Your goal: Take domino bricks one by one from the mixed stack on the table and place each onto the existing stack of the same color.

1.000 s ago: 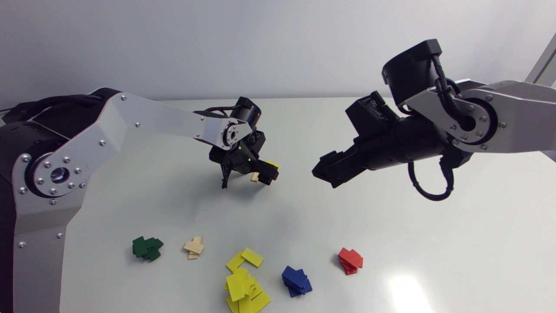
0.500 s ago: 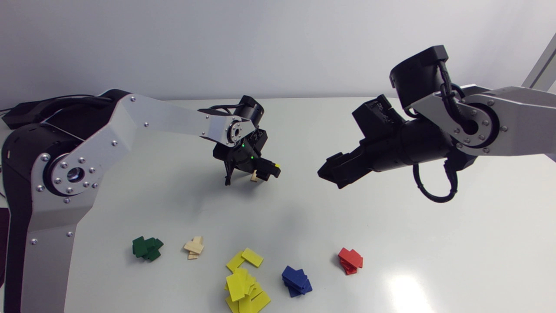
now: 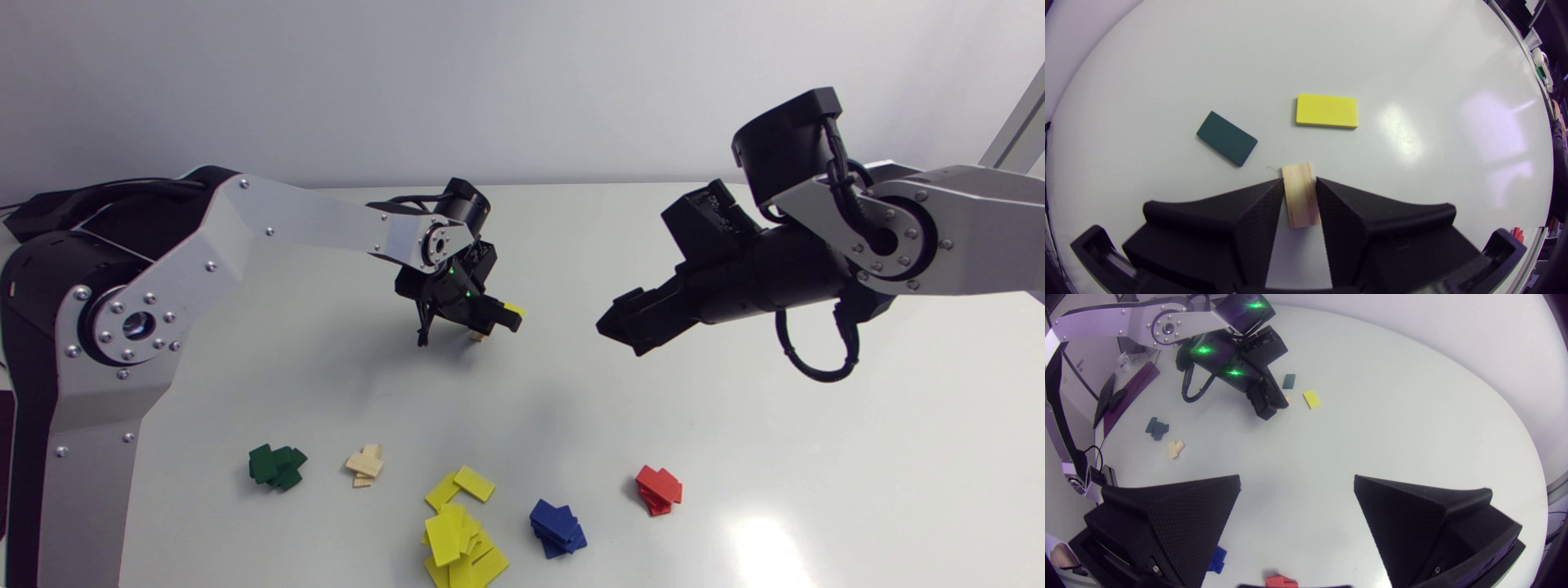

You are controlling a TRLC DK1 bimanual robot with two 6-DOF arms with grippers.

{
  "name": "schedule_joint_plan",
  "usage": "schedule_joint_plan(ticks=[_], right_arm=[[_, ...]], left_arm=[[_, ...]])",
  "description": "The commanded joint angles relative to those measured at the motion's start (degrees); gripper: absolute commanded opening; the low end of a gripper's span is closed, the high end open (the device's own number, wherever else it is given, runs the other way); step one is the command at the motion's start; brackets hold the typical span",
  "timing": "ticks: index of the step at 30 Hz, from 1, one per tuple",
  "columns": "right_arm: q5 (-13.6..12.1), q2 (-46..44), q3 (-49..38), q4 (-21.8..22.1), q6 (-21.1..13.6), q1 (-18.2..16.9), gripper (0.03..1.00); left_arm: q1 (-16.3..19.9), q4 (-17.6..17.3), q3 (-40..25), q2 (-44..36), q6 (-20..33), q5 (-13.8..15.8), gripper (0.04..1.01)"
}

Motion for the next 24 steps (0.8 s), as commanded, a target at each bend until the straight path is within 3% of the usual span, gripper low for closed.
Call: schedule_joint_plan(ticks=[1, 15, 24], right_arm=[[-0.5, 0.0, -2.0, 0.4, -0.9, -0.4, 0.975], [-0.4, -1.5, -2.8, 0.4, -0.2, 0.6, 0.975], [-0.4, -2.8, -3.5, 0.4, -0.3, 0.7, 0.975]], left_arm=[[0.1, -2.2, -2.3, 0.6, -1.6, -0.3, 0.257], [0.5, -2.0, -11.6, -14.1, 0.4, -3.4, 0.246], [1.5, -0.1, -29.6, -31.9, 4.0, -4.0, 0.246]])
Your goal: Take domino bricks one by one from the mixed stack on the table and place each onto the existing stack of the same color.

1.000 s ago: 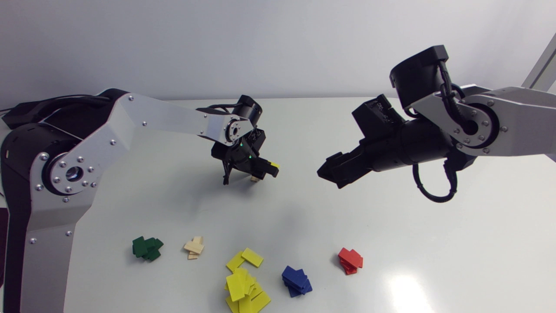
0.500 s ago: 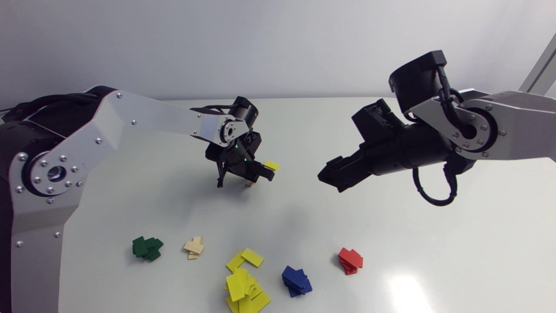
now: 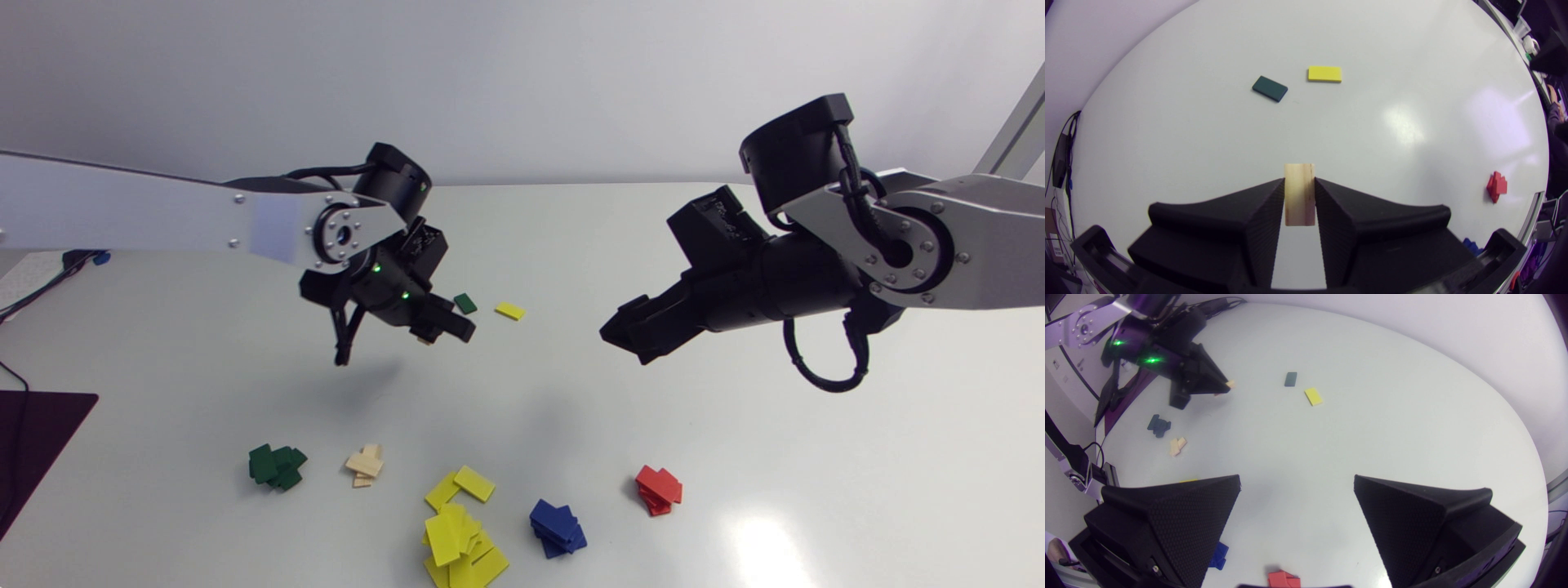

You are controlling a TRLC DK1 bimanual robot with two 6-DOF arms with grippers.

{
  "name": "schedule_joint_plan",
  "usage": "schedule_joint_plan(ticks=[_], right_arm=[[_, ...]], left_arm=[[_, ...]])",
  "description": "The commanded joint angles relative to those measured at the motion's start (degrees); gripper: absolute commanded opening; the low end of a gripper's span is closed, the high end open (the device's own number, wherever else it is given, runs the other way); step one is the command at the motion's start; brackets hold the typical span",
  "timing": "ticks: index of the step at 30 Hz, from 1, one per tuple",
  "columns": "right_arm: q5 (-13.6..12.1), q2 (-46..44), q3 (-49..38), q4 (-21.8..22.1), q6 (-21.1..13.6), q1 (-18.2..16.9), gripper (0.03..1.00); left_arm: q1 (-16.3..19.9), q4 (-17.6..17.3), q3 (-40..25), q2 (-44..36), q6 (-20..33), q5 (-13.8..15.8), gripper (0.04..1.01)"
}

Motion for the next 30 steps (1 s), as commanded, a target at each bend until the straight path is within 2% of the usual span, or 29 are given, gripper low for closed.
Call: schedule_joint_plan(ticks=[1, 6, 10, 22, 30], right_arm=[[-0.4, -0.9, -1.7, 0.4, -0.2, 0.6, 0.974], [-0.4, -0.7, -1.5, 0.5, 0.1, 1.7, 0.974], [-0.2, -0.4, -1.3, 0.6, 0.7, 3.2, 0.974], [-0.1, -0.9, -2.0, 1.0, 1.7, 3.8, 0.974], [-0.1, -0.8, -1.9, 1.3, 1.9, 3.8, 0.974]], left_arm=[[1.2, 0.6, -7.4, -6.2, 2.2, -0.6, 0.246], [2.9, 3.8, -19.7, -14.5, 5.3, -0.6, 0.246], [3.3, 6.6, -26.4, -18.0, 6.3, -0.6, 0.246], [-0.1, 9.5, -33.3, -20.5, 5.1, -0.6, 0.246], [-0.6, 11.8, -37.6, -22.2, 5.1, -0.7, 0.246]])
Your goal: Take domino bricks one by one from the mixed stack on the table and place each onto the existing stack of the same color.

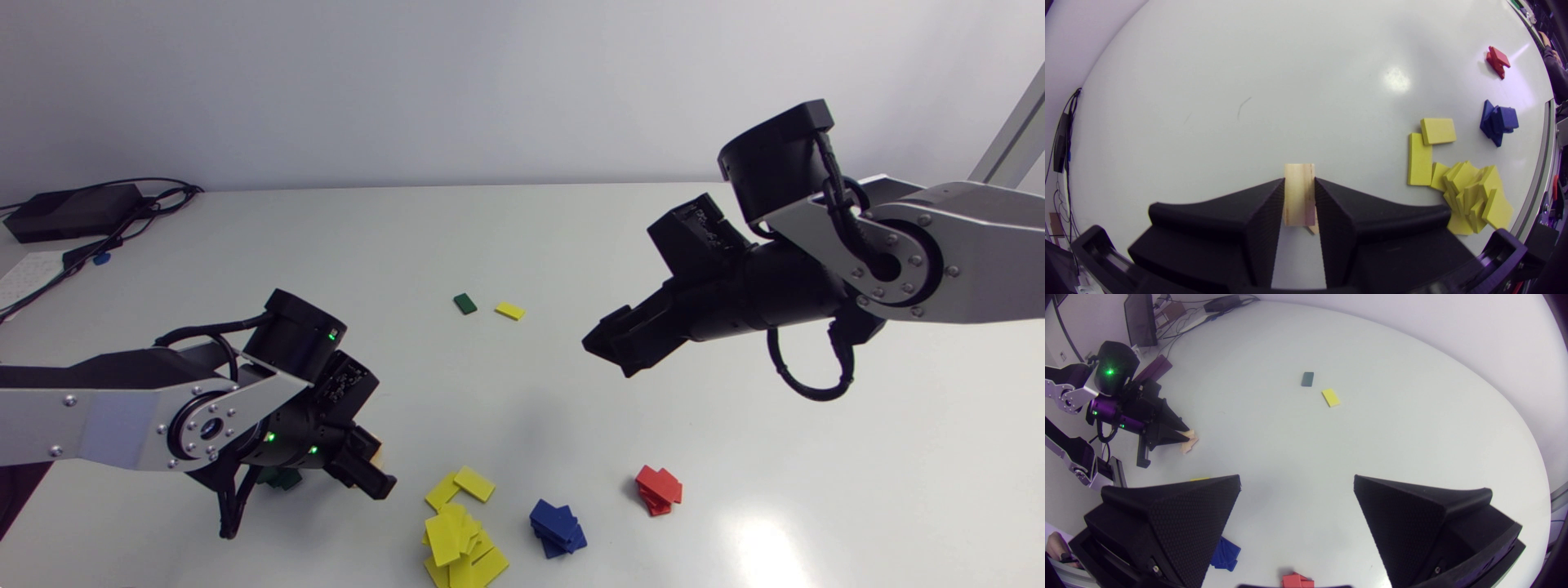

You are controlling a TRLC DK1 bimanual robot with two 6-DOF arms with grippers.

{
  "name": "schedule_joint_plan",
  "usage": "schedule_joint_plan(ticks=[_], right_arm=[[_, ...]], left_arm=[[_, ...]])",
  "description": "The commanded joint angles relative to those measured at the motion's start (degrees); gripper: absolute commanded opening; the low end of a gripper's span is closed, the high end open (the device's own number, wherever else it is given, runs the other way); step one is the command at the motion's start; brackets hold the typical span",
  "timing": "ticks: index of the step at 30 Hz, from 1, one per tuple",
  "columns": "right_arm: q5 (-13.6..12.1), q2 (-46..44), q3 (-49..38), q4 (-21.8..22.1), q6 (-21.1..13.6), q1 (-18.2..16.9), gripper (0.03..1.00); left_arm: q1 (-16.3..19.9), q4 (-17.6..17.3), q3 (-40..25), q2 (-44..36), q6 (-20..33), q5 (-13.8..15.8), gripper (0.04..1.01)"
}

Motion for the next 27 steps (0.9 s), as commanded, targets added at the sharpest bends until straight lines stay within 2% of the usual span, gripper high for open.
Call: schedule_joint_plan(ticks=[1, 27], right_arm=[[-0.2, -0.4, -1.2, 0.4, 1.0, 0.4, 0.974], [-0.2, -0.6, -1.8, 1.2, 1.1, 0.4, 0.974]], left_arm=[[-0.3, 0.8, -2.3, -2.1, -0.3, -0.2, 0.246], [-0.8, 0.9, -3.6, -3.4, -0.7, -0.5, 0.257]])
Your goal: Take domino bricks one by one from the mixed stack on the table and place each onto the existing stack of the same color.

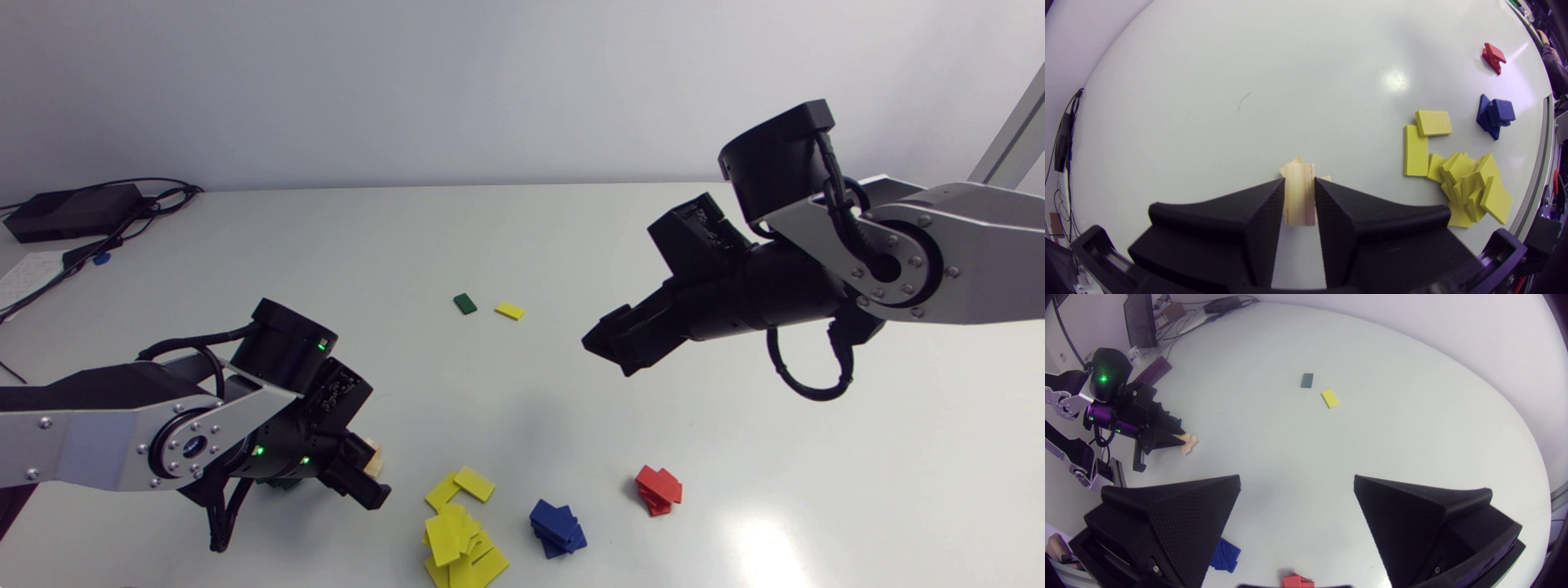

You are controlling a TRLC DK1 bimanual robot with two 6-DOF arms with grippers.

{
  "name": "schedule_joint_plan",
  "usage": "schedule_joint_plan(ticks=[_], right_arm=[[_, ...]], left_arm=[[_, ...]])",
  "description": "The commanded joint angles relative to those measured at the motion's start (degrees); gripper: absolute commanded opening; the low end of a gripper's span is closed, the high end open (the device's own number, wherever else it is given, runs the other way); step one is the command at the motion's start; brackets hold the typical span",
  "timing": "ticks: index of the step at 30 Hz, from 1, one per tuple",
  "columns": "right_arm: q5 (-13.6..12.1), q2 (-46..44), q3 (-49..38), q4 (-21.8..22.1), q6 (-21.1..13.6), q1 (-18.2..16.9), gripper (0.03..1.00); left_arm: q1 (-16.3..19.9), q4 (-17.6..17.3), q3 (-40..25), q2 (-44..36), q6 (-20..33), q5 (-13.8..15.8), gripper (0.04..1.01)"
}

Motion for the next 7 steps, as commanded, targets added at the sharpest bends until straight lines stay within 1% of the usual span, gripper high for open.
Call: schedule_joint_plan(ticks=[1, 2, 4, 7], right_arm=[[-0.2, -0.6, -1.7, 0.7, 0.9, 0.3, 0.974], [-0.2, -0.5, -1.7, 0.7, 0.9, 0.3, 0.974], [-0.2, -0.3, -1.7, 0.8, 0.9, 0.3, 0.974], [-0.2, -0.3, -1.6, 0.8, 0.9, 0.3, 0.974]], left_arm=[[-0.4, 0.3, -1.5, -0.6, -0.7, -0.2, 0.284], [-0.4, 0.3, -1.5, -0.5, -0.7, -0.2, 0.307], [-0.4, 0.3, -1.5, -0.4, -0.8, -0.2, 0.387], [-0.6, 0.3, -1.5, -0.1, -0.8, -0.2, 0.444]])
